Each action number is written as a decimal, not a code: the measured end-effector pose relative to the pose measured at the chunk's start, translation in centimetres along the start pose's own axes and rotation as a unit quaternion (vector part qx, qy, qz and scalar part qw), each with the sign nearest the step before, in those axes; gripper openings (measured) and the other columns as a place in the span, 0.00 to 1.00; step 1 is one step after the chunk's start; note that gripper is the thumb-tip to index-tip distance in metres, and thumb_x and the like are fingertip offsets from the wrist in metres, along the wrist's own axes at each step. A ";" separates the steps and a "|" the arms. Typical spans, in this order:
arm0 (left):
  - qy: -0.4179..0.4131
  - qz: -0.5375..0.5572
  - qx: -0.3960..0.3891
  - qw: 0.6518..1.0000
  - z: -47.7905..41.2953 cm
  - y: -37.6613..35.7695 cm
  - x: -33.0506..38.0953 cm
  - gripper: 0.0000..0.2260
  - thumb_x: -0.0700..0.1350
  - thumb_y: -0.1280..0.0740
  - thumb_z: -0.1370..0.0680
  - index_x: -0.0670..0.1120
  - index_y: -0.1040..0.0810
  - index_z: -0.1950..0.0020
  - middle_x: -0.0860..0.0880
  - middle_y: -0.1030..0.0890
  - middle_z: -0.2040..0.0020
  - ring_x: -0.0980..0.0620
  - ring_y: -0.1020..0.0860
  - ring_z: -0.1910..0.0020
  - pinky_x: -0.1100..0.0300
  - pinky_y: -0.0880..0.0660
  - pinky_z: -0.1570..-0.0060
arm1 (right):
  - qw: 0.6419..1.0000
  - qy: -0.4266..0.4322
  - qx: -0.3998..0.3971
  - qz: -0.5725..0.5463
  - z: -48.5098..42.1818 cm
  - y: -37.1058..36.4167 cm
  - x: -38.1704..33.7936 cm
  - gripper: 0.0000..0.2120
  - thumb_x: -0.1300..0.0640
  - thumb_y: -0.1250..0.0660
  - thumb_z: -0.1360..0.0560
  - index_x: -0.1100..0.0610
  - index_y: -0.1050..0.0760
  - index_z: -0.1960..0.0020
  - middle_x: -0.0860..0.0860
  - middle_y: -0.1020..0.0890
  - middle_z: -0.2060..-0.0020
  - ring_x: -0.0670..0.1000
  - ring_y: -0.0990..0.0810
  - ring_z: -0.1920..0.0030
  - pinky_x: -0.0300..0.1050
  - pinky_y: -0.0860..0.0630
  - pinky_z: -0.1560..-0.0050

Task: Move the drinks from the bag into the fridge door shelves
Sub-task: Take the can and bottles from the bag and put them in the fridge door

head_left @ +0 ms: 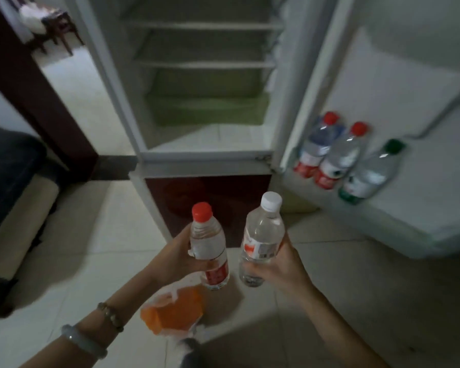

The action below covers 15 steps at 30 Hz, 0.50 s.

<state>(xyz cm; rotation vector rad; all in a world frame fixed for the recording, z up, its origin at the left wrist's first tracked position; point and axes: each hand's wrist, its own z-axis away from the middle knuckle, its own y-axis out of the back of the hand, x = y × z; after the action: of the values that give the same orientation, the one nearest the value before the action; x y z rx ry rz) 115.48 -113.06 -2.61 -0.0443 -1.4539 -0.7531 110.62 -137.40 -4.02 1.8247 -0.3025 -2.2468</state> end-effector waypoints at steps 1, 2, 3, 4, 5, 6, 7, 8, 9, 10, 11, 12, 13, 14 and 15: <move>-0.017 -0.008 -0.008 1.000 -0.3 -0.5 2.2 0.31 0.50 0.22 0.34 0.51 0.32 0.35 0.54 0.22 0.43 0.57 0.22 0.44 0.58 0.24 0.45 | 1.000 0.004 0.025 -0.006 1.2 1.8 -0.8 0.40 0.51 0.20 0.43 0.42 0.35 0.37 0.47 0.18 0.49 0.46 0.18 0.49 0.53 0.20 0.47; -0.035 -0.016 -0.014 0.999 -0.8 -1.1 4.4 0.32 0.52 0.22 0.36 0.52 0.31 0.36 0.55 0.21 0.43 0.58 0.22 0.45 0.58 0.23 0.45 | 0.999 0.012 0.053 -0.008 2.4 3.6 -1.6 0.38 0.51 0.20 0.44 0.40 0.34 0.39 0.47 0.17 0.50 0.47 0.18 0.50 0.56 0.20 0.48; -0.050 -0.022 -0.016 0.998 -1.1 -2.0 6.4 0.32 0.53 0.22 0.38 0.53 0.30 0.37 0.55 0.21 0.44 0.58 0.21 0.46 0.58 0.23 0.46 | 0.997 0.020 0.076 -0.008 3.4 5.3 -2.2 0.36 0.51 0.19 0.44 0.39 0.32 0.41 0.48 0.17 0.51 0.47 0.17 0.50 0.56 0.20 0.48; -0.066 -0.025 -0.017 0.997 -1.6 -2.9 8.3 0.32 0.53 0.22 0.40 0.54 0.29 0.39 0.55 0.20 0.45 0.59 0.21 0.47 0.60 0.23 0.47 | 0.995 0.028 0.095 -0.008 4.3 7.0 -2.6 0.35 0.52 0.19 0.43 0.40 0.31 0.42 0.48 0.17 0.52 0.47 0.17 0.51 0.57 0.20 0.48; -0.086 -0.029 -0.018 0.996 -2.1 -3.8 10.3 0.30 0.51 0.21 0.40 0.53 0.28 0.41 0.55 0.20 0.46 0.60 0.21 0.48 0.63 0.24 0.48 | 0.992 0.034 0.118 -0.008 5.1 8.7 -2.9 0.34 0.53 0.19 0.43 0.43 0.31 0.42 0.48 0.16 0.52 0.47 0.17 0.51 0.57 0.20 0.49; -0.106 -0.031 -0.022 0.994 -2.7 -4.7 12.2 0.29 0.48 0.20 0.39 0.53 0.27 0.42 0.55 0.20 0.47 0.60 0.21 0.48 0.65 0.24 0.49 | 0.990 0.037 0.140 -0.007 5.7 10.4 -3.2 0.35 0.54 0.19 0.44 0.45 0.31 0.41 0.48 0.16 0.52 0.47 0.17 0.52 0.58 0.21 0.49; -0.128 -0.032 -0.027 0.991 -3.4 -5.6 13.7 0.28 0.45 0.20 0.38 0.52 0.27 0.42 0.55 0.20 0.47 0.61 0.21 0.48 0.65 0.24 0.49 | 0.986 0.041 0.160 -0.009 6.3 12.0 -3.3 0.35 0.55 0.19 0.44 0.46 0.31 0.41 0.48 0.16 0.52 0.48 0.17 0.52 0.59 0.21 0.48; -0.147 -0.032 -0.032 0.988 -4.1 -6.4 15.3 0.28 0.43 0.20 0.38 0.51 0.26 0.41 0.55 0.20 0.46 0.61 0.22 0.47 0.64 0.25 0.48 | 0.983 0.045 0.176 -0.010 6.8 13.4 -3.4 0.36 0.56 0.18 0.44 0.47 0.31 0.40 0.48 0.16 0.51 0.48 0.17 0.51 0.59 0.21 0.48; -0.168 -0.037 -0.036 0.984 -4.8 -7.2 16.8 0.28 0.42 0.20 0.38 0.50 0.26 0.41 0.55 0.20 0.45 0.61 0.22 0.47 0.63 0.24 0.46 | 0.979 0.050 0.196 -0.011 7.2 14.8 -3.5 0.37 0.55 0.18 0.44 0.47 0.31 0.40 0.48 0.16 0.51 0.48 0.17 0.51 0.58 0.21 0.48; -0.190 -0.042 -0.040 0.980 -5.5 -7.9 18.2 0.28 0.42 0.20 0.38 0.51 0.26 0.41 0.56 0.20 0.45 0.62 0.22 0.47 0.63 0.24 0.46 | 0.975 0.053 0.217 -0.008 7.5 16.0 -3.6 0.38 0.54 0.18 0.45 0.47 0.31 0.39 0.48 0.17 0.50 0.48 0.17 0.50 0.58 0.21 0.49; -0.211 -0.044 -0.047 0.975 -6.4 -8.6 19.4 0.28 0.41 0.20 0.38 0.53 0.26 0.42 0.57 0.20 0.46 0.63 0.22 0.46 0.64 0.25 0.46 | 0.970 0.055 0.237 -0.007 7.6 17.2 -3.5 0.39 0.52 0.18 0.46 0.47 0.32 0.39 0.48 0.17 0.50 0.48 0.17 0.50 0.58 0.20 0.49; -0.228 -0.042 -0.055 0.971 -7.2 -9.4 20.7 0.28 0.40 0.21 0.37 0.56 0.27 0.42 0.58 0.21 0.46 0.64 0.23 0.46 0.67 0.25 0.47 | 0.965 0.055 0.255 -0.006 7.7 18.3 -3.5 0.40 0.51 0.18 0.46 0.47 0.32 0.39 0.49 0.17 0.49 0.49 0.17 0.50 0.58 0.20 0.50; -0.243 -0.040 -0.062 0.967 -8.1 -10.2 21.8 0.29 0.39 0.21 0.37 0.58 0.28 0.43 0.59 0.22 0.46 0.64 0.23 0.45 0.68 0.25 0.48 | 0.961 0.056 0.270 -0.009 7.7 19.3 -3.5 0.41 0.51 0.18 0.47 0.47 0.32 0.39 0.49 0.18 0.49 0.50 0.18 0.49 0.58 0.20 0.50; -0.260 -0.035 -0.070 0.963 -9.1 -11.0 22.8 0.29 0.38 0.21 0.36 0.57 0.28 0.42 0.59 0.22 0.45 0.64 0.24 0.45 0.69 0.26 0.48 | 0.957 0.052 0.284 -0.012 7.6 20.4 -3.3 0.42 0.51 0.17 0.47 0.47 0.33 0.38 0.49 0.18 0.48 0.51 0.18 0.49 0.59 0.20 0.49; -0.272 -0.033 -0.075 0.959 -10.3 -11.9 23.4 0.29 0.37 0.22 0.36 0.55 0.28 0.41 0.59 0.23 0.44 0.65 0.24 0.44 0.70 0.26 0.49 | 0.953 0.049 0.299 -0.016 7.3 21.4 -3.1 0.43 0.50 0.17 0.48 0.47 0.33 0.38 0.49 0.18 0.48 0.51 0.18 0.48 0.60 0.20 0.49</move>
<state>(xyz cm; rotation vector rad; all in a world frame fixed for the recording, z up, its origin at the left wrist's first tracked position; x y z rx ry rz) 117.19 -137.13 11.95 -0.3443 -1.9217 -0.9526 105.08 -156.70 6.83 2.2161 -1.0364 -2.2289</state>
